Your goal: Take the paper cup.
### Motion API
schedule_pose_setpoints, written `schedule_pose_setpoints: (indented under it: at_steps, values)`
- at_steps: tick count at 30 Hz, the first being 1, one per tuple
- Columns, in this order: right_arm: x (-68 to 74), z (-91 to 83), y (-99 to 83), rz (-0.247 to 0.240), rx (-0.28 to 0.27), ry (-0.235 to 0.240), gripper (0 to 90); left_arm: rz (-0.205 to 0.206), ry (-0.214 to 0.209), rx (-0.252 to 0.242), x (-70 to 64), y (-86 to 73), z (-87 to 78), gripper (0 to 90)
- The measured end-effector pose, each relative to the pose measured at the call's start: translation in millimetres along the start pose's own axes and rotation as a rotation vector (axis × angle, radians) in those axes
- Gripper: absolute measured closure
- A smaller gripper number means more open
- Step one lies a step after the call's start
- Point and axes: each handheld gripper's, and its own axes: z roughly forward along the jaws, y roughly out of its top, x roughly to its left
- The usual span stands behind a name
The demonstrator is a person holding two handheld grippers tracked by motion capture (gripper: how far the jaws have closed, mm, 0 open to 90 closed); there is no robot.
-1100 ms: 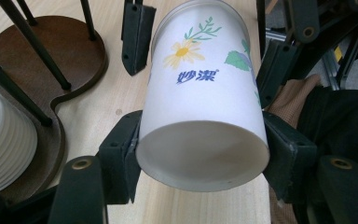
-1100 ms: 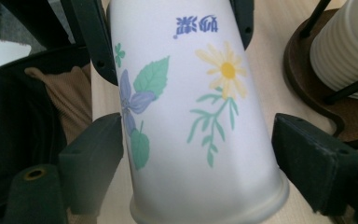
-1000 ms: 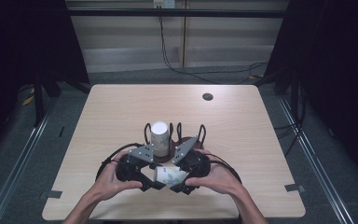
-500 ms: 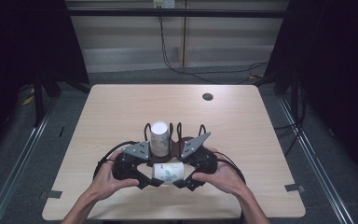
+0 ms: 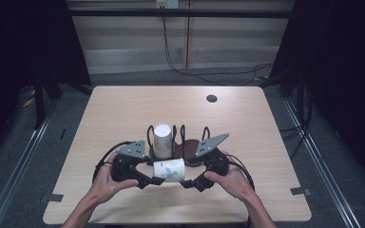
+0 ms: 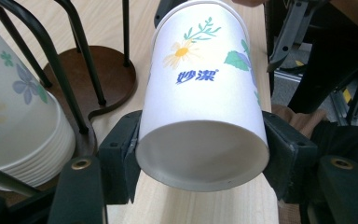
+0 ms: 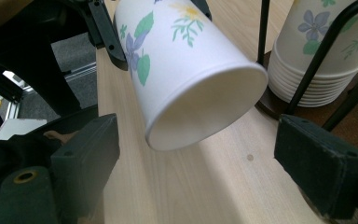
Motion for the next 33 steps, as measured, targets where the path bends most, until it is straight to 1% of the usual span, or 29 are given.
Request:
schedule_pose_setpoints:
  at_steps: [2, 3, 5, 6, 9, 13, 15, 16, 19, 21, 22, 25, 26, 27, 29, 30, 33]
  values:
    - [-0.1, -0.6, -1.3, 0.004, -0.011, 0.0, 13.7, -0.005, 0.003, -0.017, -0.6, 0.2, -1.0, 37.2]
    - [-0.2, -1.7, -2.3, 0.006, -0.028, -0.001, 13.9, -0.005, 0.003, -0.024, -0.6, 0.3, -1.3, 37.2]
    - [-0.7, -3.1, -3.9, 0.014, -0.051, 0.011, 15.2, -0.006, 0.013, -0.058, -0.7, 0.1, -2.5, 37.1]
    - [-1.0, -3.5, -4.7, 0.018, -0.06, 0.014, 15.0, -0.014, 0.003, -0.07, -0.5, 0.1, -2.9, 37.0]
    - [-1.6, -4.7, -6.5, 0.021, -0.081, 0.011, 14.9, -0.017, 0.004, -0.085, -0.8, 0.3, -3.7, 37.0]
    - [-1.7, -6.6, -7.1, 0.03, -0.122, 0.025, 15.1, -0.021, 0.004, -0.1, -0.8, 0.2, -4.9, 37.1]
    - [-1.2, -5.9, -7.4, 0.028, -0.124, 0.035, 15.2, -0.024, 0.007, -0.113, -1.4, 0.2, -5.3, 37.1]
    - [-1.0, -5.4, -7.7, 0.026, -0.127, 0.036, 15.2, -0.018, 0.008, -0.113, -1.3, 0.4, -5.8, 37.1]
    - [-1.5, -4.3, -9.3, 0.03, -0.151, 0.032, 15.2, -0.02, 0.008, -0.125, -2.2, 0.9, -6.6, 37.1]
    - [-2.3, -5.1, -10.0, 0.039, -0.178, 0.04, 15.2, -0.018, 0.009, -0.13, -2.2, 1.0, -6.5, 37.1]
    - [-2.6, -6.1, -10.3, 0.042, -0.201, 0.042, 15.1, -0.019, 0.009, -0.129, -2.3, 1.1, -6.3, 37.1]
    - [-2.5, -8.6, -10.3, 0.046, -0.226, 0.038, 13.9, -0.02, 0.006, -0.137, -2.5, 1.2, -5.9, 37.1]
    - [-2.4, -9.4, -10.4, 0.046, -0.239, 0.036, 13.9, -0.017, 0.012, -0.136, -2.9, 1.4, -6.0, 37.1]
    - [-2.6, -10.4, -10.6, 0.047, -0.251, 0.038, 13.8, -0.009, 0.007, -0.128, -3.1, 1.9, -6.2, 37.0]
    - [-3.0, -11.5, -10.8, 0.054, -0.272, 0.047, 13.5, -0.006, 0.003, -0.139, -4.6, 2.6, -6.1, 37.0]
    - [-3.2, -11.8, -10.9, 0.059, -0.285, 0.055, 13.4, -0.005, 0.003, -0.136, -5.0, 3.0, -6.1, 37.0]
    - [-2.9, -12.2, -10.8, 0.063, -0.304, 0.06, 13.4, -0.002, -0.004, -0.147, -6.7, 3.7, -4.8, 37.0]
